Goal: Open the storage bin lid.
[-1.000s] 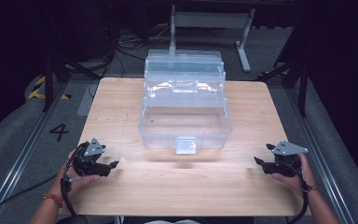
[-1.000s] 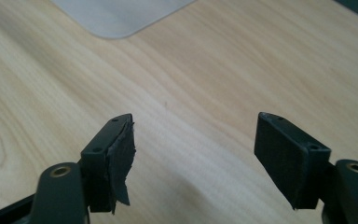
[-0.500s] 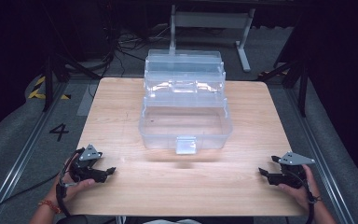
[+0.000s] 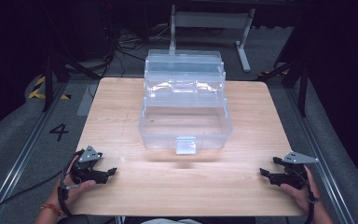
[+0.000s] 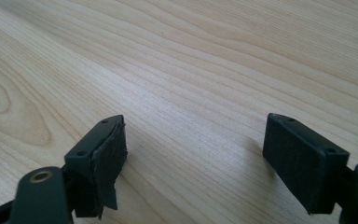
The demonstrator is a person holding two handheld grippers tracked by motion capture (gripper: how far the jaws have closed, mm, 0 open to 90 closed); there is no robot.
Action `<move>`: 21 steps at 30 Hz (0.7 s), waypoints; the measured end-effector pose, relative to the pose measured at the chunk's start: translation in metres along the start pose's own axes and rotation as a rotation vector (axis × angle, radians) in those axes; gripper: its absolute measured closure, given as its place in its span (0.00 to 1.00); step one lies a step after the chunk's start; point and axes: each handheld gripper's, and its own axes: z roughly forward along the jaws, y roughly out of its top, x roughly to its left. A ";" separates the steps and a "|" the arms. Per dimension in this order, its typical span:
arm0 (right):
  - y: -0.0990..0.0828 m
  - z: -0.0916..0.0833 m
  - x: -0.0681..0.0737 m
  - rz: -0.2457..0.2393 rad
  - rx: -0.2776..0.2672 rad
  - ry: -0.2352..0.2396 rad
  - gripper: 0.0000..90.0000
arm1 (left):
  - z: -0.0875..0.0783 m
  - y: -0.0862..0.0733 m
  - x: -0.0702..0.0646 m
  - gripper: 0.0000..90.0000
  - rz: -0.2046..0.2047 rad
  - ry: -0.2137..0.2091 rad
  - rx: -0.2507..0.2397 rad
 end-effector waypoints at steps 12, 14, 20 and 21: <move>0.000 0.000 0.000 0.001 0.000 0.000 0.24 | 0.001 0.001 0.002 0.15 -0.007 0.010 -0.006; 0.000 0.000 0.000 0.001 0.000 0.000 0.24 | 0.001 0.001 0.002 0.15 -0.005 0.014 -0.006; 0.000 0.000 0.000 0.001 0.000 0.000 0.24 | 0.001 0.001 0.003 0.15 -0.020 0.024 -0.011; 0.000 0.000 0.000 0.001 0.000 0.000 0.24 | 0.002 0.001 0.003 0.15 -0.019 0.022 -0.011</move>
